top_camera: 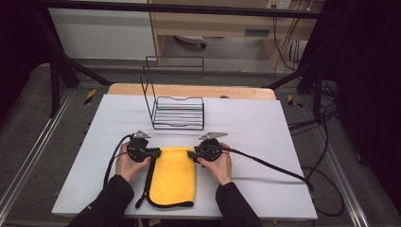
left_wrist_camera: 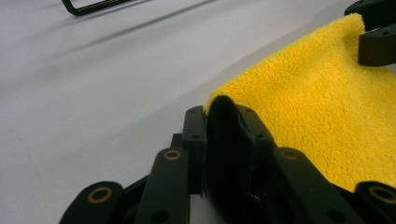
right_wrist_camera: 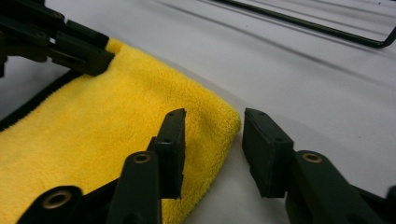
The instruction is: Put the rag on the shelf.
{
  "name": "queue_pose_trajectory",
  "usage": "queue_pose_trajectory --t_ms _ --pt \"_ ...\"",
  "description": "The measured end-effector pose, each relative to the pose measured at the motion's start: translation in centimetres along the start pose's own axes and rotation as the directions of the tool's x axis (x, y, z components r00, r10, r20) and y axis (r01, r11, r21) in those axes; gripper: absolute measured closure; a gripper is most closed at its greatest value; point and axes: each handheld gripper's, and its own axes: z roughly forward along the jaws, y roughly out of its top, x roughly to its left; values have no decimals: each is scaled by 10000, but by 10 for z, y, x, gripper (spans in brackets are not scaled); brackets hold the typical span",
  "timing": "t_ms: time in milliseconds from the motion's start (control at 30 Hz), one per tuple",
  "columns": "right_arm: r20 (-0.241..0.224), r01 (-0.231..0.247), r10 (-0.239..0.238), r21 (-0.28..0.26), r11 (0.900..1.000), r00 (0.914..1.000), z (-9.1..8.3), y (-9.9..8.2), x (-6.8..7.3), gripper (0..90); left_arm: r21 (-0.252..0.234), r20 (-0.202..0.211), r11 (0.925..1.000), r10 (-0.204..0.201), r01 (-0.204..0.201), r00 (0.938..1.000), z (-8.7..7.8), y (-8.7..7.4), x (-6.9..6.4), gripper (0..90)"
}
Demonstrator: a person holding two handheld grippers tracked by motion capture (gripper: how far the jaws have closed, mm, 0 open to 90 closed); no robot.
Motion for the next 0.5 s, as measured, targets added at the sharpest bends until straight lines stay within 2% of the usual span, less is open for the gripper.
queue_pose_trajectory --t_ms 200,367,500 --pt "-26 -101 102 165 9998 9999 4 -2 1 689 -18 12 10000 32 -32 10000 0 0 0 743" --pt "-124 -416 418 207 9989 9990 5 -3 3 767 -2 -15 9999 113 -113 9999 0 0 0 737" --pt "-140 -669 673 265 9974 9976 5 -2 3 807 -40 -30 9992 403 -403 9992 0 -1 0 727"
